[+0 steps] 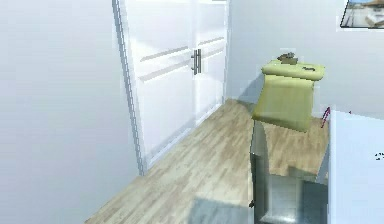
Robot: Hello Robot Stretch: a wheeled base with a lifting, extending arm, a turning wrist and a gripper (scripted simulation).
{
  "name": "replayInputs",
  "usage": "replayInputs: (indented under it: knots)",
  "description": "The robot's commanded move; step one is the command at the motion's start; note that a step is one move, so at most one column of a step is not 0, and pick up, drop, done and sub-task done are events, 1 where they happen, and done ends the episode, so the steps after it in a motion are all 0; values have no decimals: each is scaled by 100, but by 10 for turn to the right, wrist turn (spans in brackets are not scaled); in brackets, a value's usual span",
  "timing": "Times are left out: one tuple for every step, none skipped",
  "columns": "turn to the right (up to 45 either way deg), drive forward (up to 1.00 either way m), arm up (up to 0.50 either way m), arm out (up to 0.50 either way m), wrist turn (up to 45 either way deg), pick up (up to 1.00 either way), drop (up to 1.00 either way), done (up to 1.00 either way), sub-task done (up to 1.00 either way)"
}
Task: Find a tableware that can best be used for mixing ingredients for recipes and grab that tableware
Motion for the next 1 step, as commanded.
replayInputs:
  knots:
    - [0, 0, 50, 0, 0, 0, 0, 0, 0]
